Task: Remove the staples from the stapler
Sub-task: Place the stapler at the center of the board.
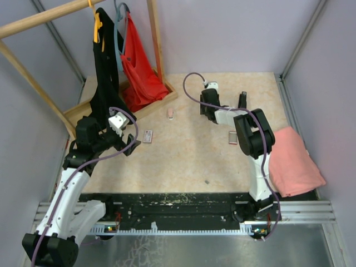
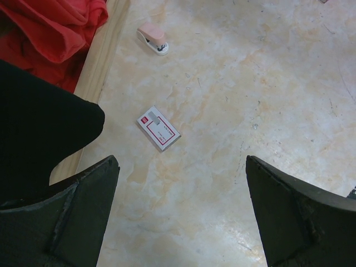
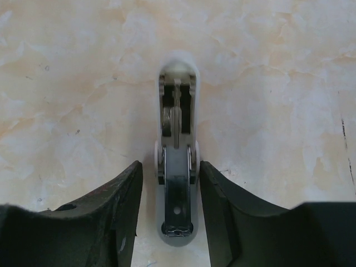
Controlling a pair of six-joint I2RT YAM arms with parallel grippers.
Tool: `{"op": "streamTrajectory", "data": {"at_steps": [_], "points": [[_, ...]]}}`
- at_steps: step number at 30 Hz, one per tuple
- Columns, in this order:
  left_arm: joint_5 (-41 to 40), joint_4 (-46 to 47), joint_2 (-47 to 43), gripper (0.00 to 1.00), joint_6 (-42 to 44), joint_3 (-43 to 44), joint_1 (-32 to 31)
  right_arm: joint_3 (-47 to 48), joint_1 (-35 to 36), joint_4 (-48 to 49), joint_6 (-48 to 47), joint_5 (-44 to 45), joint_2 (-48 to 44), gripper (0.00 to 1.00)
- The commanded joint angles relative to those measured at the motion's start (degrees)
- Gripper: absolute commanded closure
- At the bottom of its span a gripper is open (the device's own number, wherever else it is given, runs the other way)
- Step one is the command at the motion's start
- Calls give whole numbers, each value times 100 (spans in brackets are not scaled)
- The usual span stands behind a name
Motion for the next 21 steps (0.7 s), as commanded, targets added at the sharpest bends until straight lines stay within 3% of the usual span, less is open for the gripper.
{"op": "streamTrajectory", "data": {"at_steps": [1, 10, 14, 19, 21], "points": [[114, -35, -89, 0, 48, 39, 58, 86, -38, -29, 114, -172, -74, 52], [123, -52, -83, 0, 45, 53, 80, 51, -37, -68, 89, -154, -288, 49], [140, -61, -79, 0, 46, 58, 85, -40, -35, -78, 27, -204, -646, 39], [151, -70, -99, 0, 64, 57, 85, -472, -35, 83, -311, -309, -1472, 15], [165, -70, -105, 0, 71, 49, 82, -796, -40, 173, -490, -377, -1826, 12]]}}
